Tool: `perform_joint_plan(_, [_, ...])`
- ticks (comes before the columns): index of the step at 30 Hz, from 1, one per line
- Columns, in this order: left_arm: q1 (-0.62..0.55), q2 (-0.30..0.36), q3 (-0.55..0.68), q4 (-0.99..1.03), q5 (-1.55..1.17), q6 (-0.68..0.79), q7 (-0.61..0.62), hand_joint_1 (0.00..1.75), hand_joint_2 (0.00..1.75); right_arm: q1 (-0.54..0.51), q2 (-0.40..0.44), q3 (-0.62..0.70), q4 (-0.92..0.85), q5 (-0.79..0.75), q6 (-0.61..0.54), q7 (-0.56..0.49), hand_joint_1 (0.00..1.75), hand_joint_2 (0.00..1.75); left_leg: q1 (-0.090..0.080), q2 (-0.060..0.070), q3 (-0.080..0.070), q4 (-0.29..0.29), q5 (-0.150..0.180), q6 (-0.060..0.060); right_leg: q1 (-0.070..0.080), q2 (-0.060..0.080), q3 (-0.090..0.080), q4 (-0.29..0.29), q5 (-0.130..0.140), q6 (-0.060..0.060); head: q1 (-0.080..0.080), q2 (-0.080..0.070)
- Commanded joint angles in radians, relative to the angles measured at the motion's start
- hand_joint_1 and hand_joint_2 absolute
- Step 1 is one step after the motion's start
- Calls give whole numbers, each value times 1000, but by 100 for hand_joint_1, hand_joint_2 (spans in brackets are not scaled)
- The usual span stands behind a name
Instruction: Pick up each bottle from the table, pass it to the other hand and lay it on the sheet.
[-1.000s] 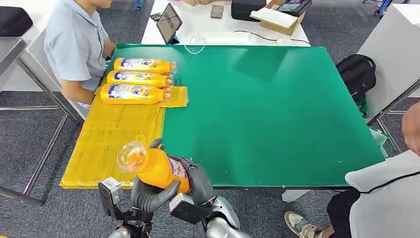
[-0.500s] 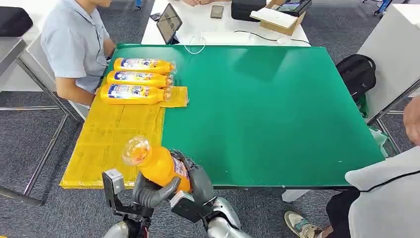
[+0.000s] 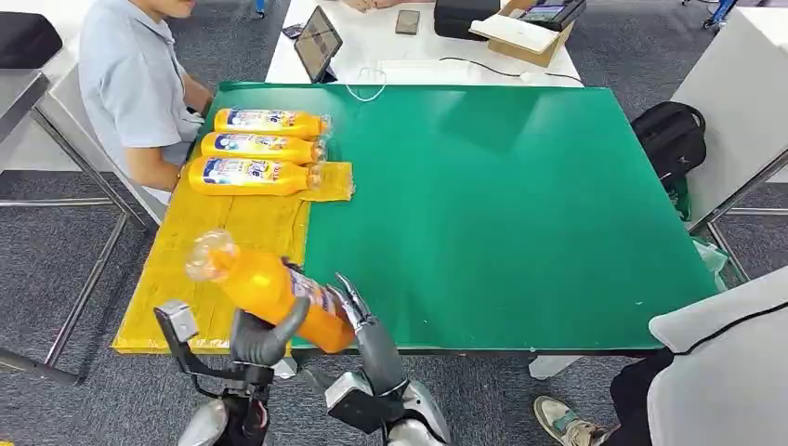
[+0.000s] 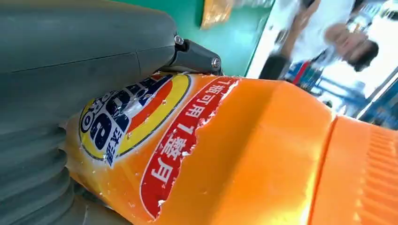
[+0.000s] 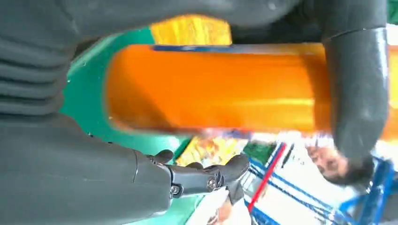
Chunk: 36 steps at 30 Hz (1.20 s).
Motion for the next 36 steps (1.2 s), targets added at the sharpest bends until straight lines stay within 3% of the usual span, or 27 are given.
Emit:
perform_joint_plan(1, [-55, -46, 187, 9, 99, 75, 3, 175, 175, 93, -98, 14, -262, 2, -182, 0, 0, 0, 1, -1, 0, 1, 0, -1, 1, -2, 1, 0, 0, -1, 0, 0])
perform_joint_plan(2, [-71, -41, 208, 15, 111, 80, 11, 175, 175, 122, -95, -32, -299, 24, -188, 0, 0, 0, 2, -2, 0, 1, -1, -1, 2, -3, 2, 0, -1, -2, 0, 0])
perform_joint_plan(5, [-110, -36, 277, 37, -81, 292, -112, 175, 175, 177, -64, -143, -386, 39, -188, 0, 0, 0, 1, -3, 0, 1, 0, -1, 2, -4, 2, 0, -1, -2, 0, 0])
perform_joint_plan(7, [-127, -7, 267, 107, -453, 533, -229, 175, 175, 203, -42, -183, -452, 49, -188, 0, 0, 0, 0, -3, 0, 0, 0, -1, 1, -3, 0, 0, -1, -2, 0, 0])
perform_joint_plan(9, [-124, -35, 326, 146, -641, 533, -242, 175, 175, 204, -37, -181, -471, 53, -188, 0, 0, 0, 1, -2, 1, 0, 0, -2, 1, -3, 1, 0, -1, -2, 0, 0])
perform_joint_plan(10, [-135, -38, 351, 223, -910, 533, -191, 175, 175, 205, -28, -181, -472, 48, -188, 0, 0, 0, 0, -1, 1, -1, 0, -1, 0, -1, 1, 0, -1, -2, 0, 0])
perform_joint_plan(11, [-155, -22, 330, 279, -995, 533, -142, 175, 175, 195, -34, -162, -461, 36, -188, 0, 0, 0, 1, -1, 2, 0, -1, -2, 1, -3, 3, 0, -2, -3, 0, 0])
perform_joint_plan(15, [-175, -10, 322, 335, -1007, 533, -133, 175, 175, 187, -32, -154, -451, 23, -188, 0, 0, 0, 1, -1, 3, -1, 0, -2, 1, -2, 4, -1, 0, -2, 0, 0])
perform_joint_plan(20, [-361, -13, 409, 697, -1498, 533, 45, 175, 175, 127, -67, -67, -353, -81, -188, 0, 0, 0, 1, -2, 4, -2, 1, -2, 1, -4, 4, -2, 0, -3, 1, 0])
perform_joint_plan(25, [-503, -16, 364, 988, -1603, 533, 153, 175, 175, 84, -77, -5, -290, -145, -180, 0, 0, 0, 2, -1, 4, -2, 2, -2, 2, -3, 6, -2, 1, -3, 0, 0])
perform_joint_plan(30, [-575, -25, 358, 1098, -1592, 468, 214, 175, 175, 68, -69, -4, -263, -162, -163, 0, 0, 0, 2, -2, 3, 0, 1, -1, 2, -4, 4, -1, 0, -2, 0, 0])
perform_joint_plan(36, [-575, -25, 358, 1098, -1592, 468, 214, 175, 175, 68, -69, -4, -263, -162, -163, 0, 0, 0, 1, 0, 3, -1, 1, -2, 1, -1, 4, 0, 1, -2, 0, 0])
